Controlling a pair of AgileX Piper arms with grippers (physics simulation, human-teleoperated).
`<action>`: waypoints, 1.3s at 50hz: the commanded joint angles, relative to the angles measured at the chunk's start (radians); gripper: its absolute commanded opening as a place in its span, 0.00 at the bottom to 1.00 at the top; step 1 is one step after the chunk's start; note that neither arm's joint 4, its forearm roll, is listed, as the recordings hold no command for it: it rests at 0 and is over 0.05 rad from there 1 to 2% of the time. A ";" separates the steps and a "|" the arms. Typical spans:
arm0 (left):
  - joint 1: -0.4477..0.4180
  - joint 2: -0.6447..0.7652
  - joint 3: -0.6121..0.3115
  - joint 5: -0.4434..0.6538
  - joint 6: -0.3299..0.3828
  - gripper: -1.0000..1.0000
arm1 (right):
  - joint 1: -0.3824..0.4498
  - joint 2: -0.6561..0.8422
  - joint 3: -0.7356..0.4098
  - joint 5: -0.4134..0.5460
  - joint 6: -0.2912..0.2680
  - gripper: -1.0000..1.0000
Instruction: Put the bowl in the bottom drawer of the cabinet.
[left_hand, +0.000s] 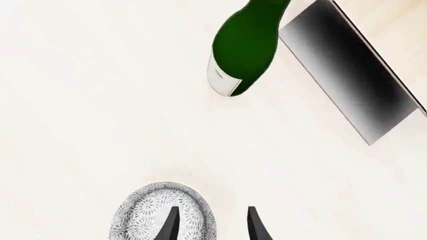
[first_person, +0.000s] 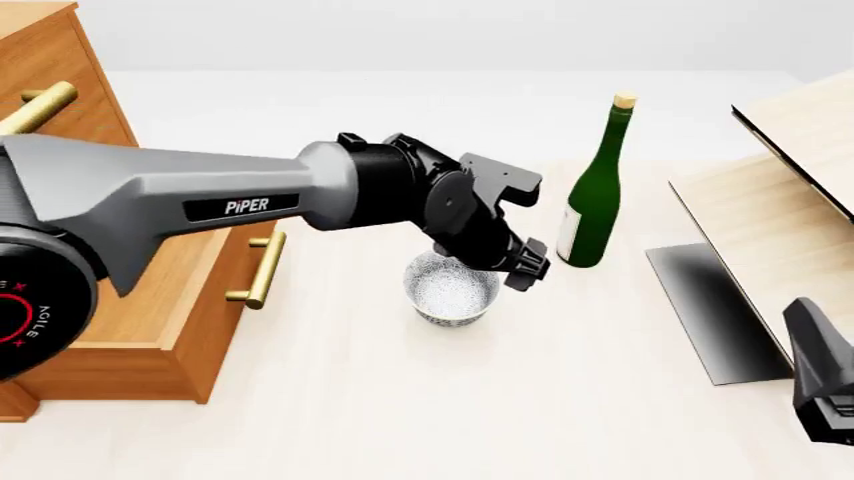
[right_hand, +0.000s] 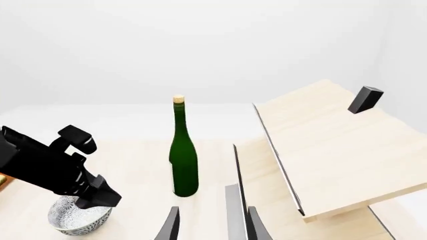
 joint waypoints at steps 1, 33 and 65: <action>0.000 0.015 0.020 -0.022 -0.019 1.00 | 0.000 -0.001 0.000 0.001 0.000 1.00; -0.011 0.035 0.058 -0.066 -0.067 1.00 | 0.000 -0.002 -0.055 0.057 0.000 1.00; 0.000 0.061 0.077 -0.096 -0.088 1.00 | 0.000 -0.002 -0.055 0.057 0.000 1.00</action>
